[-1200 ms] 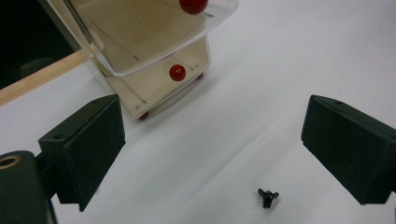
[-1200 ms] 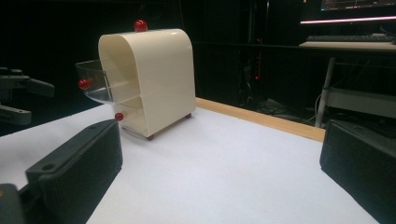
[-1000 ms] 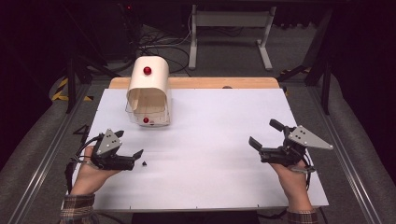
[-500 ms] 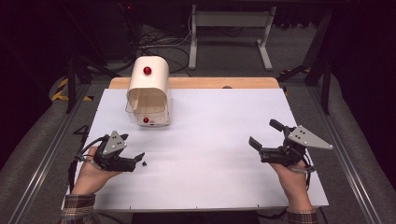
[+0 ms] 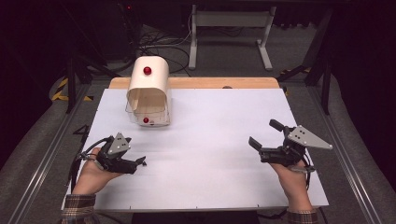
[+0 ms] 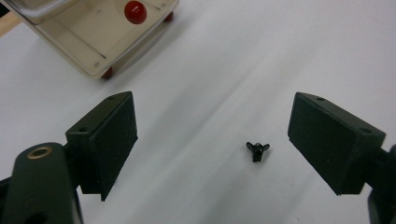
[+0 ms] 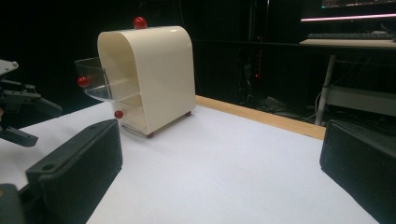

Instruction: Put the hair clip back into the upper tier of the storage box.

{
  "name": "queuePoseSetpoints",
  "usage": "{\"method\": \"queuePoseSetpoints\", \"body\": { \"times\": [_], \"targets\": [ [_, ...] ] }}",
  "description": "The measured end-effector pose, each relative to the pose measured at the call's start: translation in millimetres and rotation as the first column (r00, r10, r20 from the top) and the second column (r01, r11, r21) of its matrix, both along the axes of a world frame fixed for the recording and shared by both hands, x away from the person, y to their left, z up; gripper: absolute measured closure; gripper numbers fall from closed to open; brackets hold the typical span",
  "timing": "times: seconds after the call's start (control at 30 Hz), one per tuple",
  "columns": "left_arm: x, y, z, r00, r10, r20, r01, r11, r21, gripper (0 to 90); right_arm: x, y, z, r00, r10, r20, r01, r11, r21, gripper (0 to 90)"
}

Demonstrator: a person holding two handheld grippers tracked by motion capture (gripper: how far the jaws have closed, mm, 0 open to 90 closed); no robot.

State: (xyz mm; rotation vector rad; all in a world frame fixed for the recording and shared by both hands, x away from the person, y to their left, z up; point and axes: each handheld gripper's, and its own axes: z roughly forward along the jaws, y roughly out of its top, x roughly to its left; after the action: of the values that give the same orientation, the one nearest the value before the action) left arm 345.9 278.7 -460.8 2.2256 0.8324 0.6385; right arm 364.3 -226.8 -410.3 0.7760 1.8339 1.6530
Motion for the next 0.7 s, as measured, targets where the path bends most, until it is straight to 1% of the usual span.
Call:
{"method": "queuePoseSetpoints", "body": {
  "times": [0.03,0.07,0.1,0.13,0.2,0.33,0.4,0.47,0.5,0.53,0.6,0.7],
  "targets": [
    [0.3,-0.7,-0.8,0.9999,-0.004,-0.009,0.004,1.0,0.005,16.6,0.0,-0.1,0.1,1.0,0.0,0.0,0.0,1.0,0.001,0.0],
    [0.3,-0.7,-0.8,0.9999,-0.004,-0.009,0.004,1.0,0.005,16.3,0.0,-0.1,0.1,1.0,0.0,0.0,0.0,1.0,0.001,0.0],
    [1.1,-1.9,-1.9,0.9996,-0.009,-0.025,0.009,0.9998,0.016,16.0,-0.6,-0.3,0.2,1.0,-0.004,-0.005,0.004,1.0,0.005,0.0],
    [1.4,-2.4,-2.5,0.9993,-0.014,-0.035,0.014,0.9998,0.016,15.9,-0.5,-0.4,0.3,1.0,-0.003,-0.004,0.003,1.0,0.005,0.0],
    [2.0,-2.9,-2.9,0.9991,-0.019,-0.038,0.019,0.9996,0.02,15.9,-0.4,-0.5,0.3,1.0,-0.002,-0.001,0.002,1.0,0.004,0.0],
    [3.0,-4.2,-4.5,0.997,-0.031,-0.07,0.033,0.9991,0.025,16.8,-0.5,-0.7,0.4,1.0,-0.004,-0.004,0.004,1.0,0.005,0.0],
    [3.4,-4.5,-5.1,0.9964,-0.034,-0.078,0.036,0.9991,0.021,17.0,-0.5,-0.6,0.3,1.0,-0.003,-0.004,0.003,1.0,0.005,0.0],
    [4.1,-4.7,-5.5,0.9959,-0.038,-0.082,0.041,0.9986,0.035,18.9,-0.5,-0.4,0.3,1.0,-0.004,-0.005,0.004,1.0,0.004,0.0],
    [4.8,-5.3,-6.3,0.9949,-0.04,-0.092,0.045,0.9978,0.049,19.3,-0.2,-0.3,0.2,1.0,-0.002,-0.002,0.002,1.0,0.001,0.0],
    [4.8,-5.3,-6.3,0.9949,-0.04,-0.092,0.045,0.9978,0.049,19.3,-0.2,-0.3,0.2,1.0,-0.002,-0.002,0.002,1.0,0.001,0.0],
    [6.2,-5.9,-7.6,0.993,-0.043,-0.11,0.049,0.9975,0.05,20.2,-0.1,-0.2,0.2,1.0,-0.002,-0.002,0.002,1.0,0.0,0.0],
    [6.7,-6.8,-8.8,0.9921,-0.048,-0.116,0.054,0.9974,0.048,21.0,-0.2,-0.3,0.2,1.0,-0.003,-0.002,0.003,1.0,0.0,0.0]
  ]
}}
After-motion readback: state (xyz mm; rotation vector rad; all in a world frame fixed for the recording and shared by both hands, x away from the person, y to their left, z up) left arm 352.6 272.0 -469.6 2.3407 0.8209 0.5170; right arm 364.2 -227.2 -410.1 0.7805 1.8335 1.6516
